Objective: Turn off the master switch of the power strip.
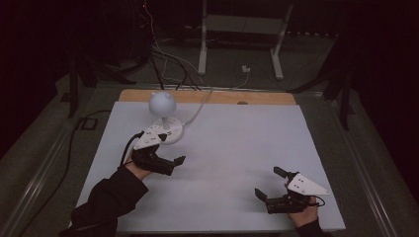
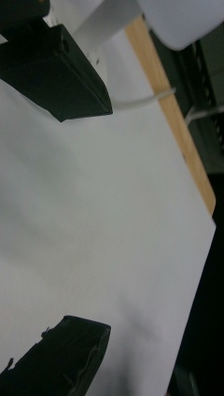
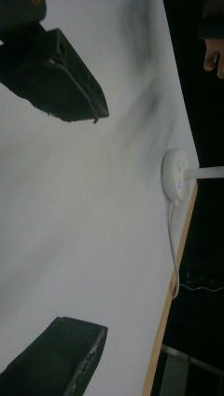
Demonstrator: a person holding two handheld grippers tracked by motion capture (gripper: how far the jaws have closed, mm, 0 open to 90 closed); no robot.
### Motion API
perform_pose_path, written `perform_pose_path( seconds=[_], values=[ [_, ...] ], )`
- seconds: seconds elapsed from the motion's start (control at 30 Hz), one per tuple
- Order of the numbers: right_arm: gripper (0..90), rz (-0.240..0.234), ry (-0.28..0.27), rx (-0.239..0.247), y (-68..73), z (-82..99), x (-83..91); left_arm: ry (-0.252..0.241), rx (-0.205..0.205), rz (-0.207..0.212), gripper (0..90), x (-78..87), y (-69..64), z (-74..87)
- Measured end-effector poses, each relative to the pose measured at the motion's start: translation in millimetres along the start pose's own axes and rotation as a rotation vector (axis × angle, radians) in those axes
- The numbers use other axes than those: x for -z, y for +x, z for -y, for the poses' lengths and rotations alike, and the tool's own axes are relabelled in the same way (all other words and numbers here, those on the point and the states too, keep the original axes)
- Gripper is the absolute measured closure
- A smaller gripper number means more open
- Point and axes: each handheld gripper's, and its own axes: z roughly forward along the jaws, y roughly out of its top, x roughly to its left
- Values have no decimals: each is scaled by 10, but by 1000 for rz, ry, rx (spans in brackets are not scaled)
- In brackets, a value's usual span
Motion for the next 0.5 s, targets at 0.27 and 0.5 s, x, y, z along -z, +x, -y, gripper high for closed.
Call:
perform_pose_path(
  seconds=[0.27,0.5],
  values=[
    [2,2,-2,-3,-1,-2,4,-7,49,-111,4,-142,32,0],
    [2,5,-2,-5,-7,1,6,-17,83,-170,4,-244,54,-14]
  ],
)
